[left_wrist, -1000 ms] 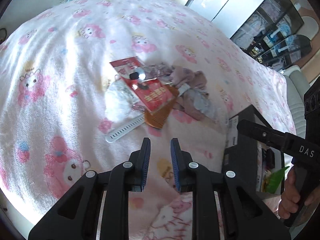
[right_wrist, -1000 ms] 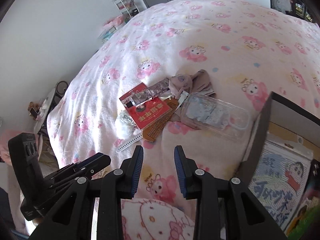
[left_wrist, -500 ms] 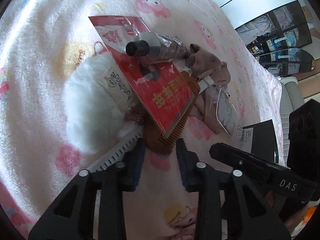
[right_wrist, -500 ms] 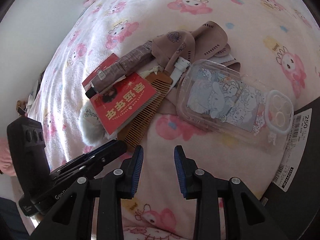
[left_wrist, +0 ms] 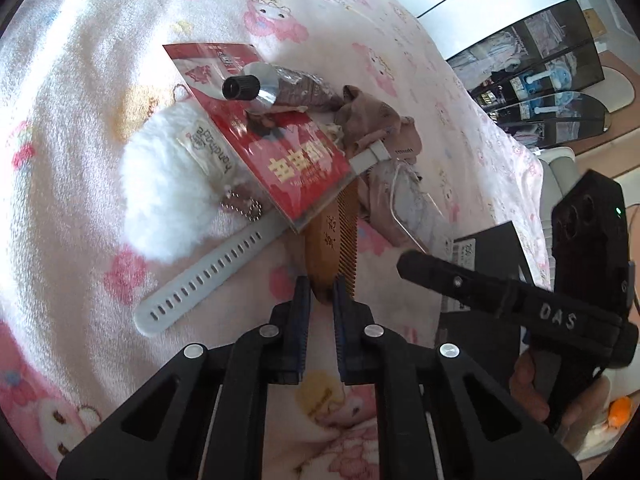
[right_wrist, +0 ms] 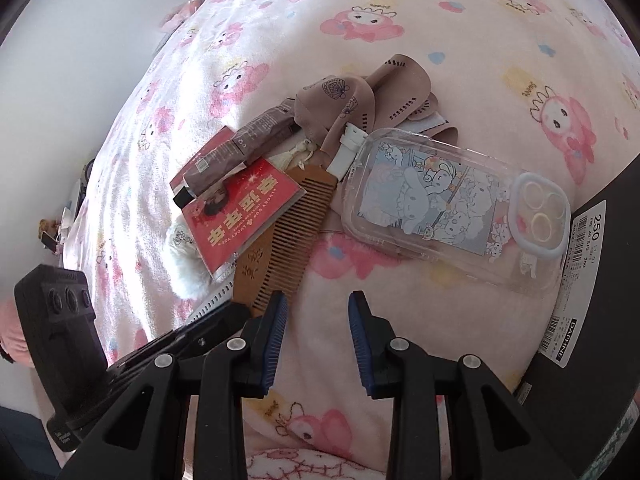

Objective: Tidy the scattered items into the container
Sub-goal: 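Lift the right gripper out of the box and move to the pile, then grasp the wooden comb with the right gripper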

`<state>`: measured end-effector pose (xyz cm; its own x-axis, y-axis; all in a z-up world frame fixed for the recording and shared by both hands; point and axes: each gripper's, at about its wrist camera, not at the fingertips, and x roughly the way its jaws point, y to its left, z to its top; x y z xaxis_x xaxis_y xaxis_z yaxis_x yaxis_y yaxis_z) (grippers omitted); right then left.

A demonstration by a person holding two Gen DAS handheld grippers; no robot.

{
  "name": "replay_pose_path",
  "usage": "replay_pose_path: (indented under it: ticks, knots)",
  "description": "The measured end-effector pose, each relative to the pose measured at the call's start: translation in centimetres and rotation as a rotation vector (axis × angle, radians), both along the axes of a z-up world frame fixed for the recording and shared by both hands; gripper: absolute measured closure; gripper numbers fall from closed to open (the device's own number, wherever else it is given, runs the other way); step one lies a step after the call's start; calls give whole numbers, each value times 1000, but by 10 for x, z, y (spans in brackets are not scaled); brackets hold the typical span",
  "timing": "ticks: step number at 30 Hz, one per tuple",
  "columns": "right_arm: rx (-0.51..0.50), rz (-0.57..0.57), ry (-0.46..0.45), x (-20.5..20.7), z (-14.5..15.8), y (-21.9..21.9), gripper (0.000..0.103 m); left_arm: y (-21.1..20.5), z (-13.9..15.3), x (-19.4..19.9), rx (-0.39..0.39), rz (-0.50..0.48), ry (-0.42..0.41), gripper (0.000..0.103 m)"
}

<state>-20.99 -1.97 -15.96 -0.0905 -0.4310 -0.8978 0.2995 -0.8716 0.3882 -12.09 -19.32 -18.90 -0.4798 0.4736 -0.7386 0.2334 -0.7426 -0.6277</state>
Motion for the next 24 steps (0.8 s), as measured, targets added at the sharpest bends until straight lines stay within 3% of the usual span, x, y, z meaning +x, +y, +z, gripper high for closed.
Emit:
replay_pose_path:
  ticks: [4, 8, 10, 13, 17, 21, 24]
  knots:
    - [-1, 25, 49, 10, 23, -3, 75, -18, 3, 33, -20, -8, -27, 96]
    - [12, 80, 85, 13, 30, -9, 74, -40, -3, 56, -79, 61, -84, 100]
    - [21, 68, 61, 6, 22, -11, 74, -46, -5, 59, -92, 102, -91, 100]
    - [16, 79, 22, 2, 8, -19, 74, -46, -11, 56, -25, 106, -89, 96]
    - [42, 115, 2, -12, -9, -34, 74, -33, -18, 52, 30, 85, -81, 75]
    - [65, 118, -5, -29, -22, -44, 74, -27, -28, 46, 33, 114, -101, 78]
    - [79, 131, -25, -37, -35, -53, 73, -27, -28, 42, 13, 119, -99, 86]
